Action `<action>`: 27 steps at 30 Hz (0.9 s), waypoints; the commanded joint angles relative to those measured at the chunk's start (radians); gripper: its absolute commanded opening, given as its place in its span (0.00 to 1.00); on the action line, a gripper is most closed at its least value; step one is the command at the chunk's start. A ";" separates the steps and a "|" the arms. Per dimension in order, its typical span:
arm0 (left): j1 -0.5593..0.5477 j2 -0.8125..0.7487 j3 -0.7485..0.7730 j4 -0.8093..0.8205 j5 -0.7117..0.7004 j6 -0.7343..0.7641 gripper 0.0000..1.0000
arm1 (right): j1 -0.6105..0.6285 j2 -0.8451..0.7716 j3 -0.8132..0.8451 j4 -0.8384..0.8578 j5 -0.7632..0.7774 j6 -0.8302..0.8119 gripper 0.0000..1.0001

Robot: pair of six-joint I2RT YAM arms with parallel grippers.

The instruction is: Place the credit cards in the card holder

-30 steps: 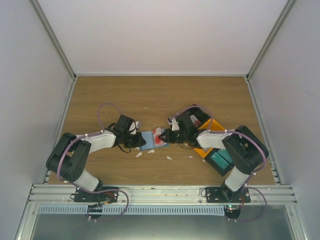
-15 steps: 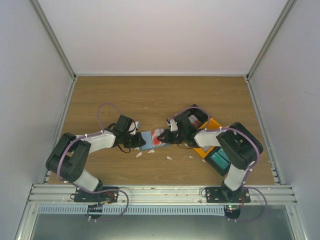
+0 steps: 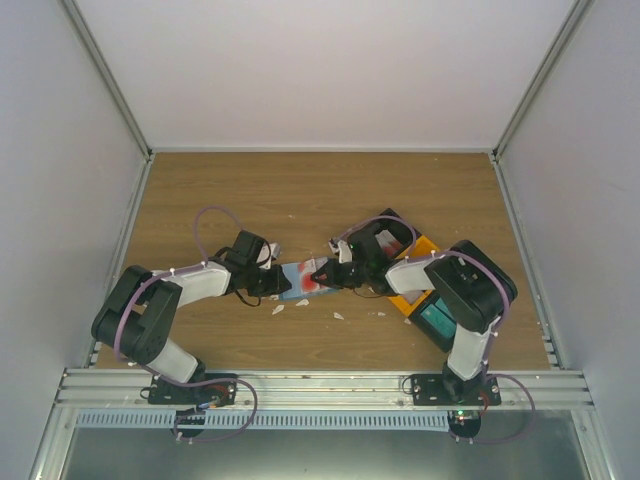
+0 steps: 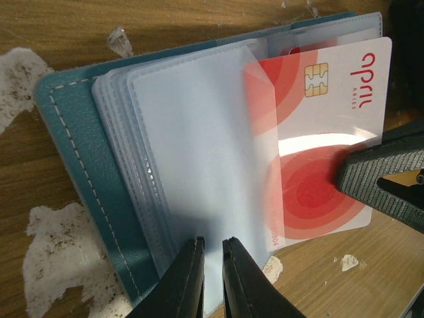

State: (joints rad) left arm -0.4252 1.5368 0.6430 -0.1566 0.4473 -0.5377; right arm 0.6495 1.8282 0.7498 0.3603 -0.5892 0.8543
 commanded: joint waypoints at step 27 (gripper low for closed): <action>0.005 -0.227 -0.101 0.048 -0.088 -0.030 0.23 | 0.026 0.117 0.001 0.095 -0.055 0.045 0.04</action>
State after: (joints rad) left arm -0.4244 1.3365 0.5507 -0.1238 0.4271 -0.5610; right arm 0.6533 1.9171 0.7494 0.4984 -0.6666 0.9142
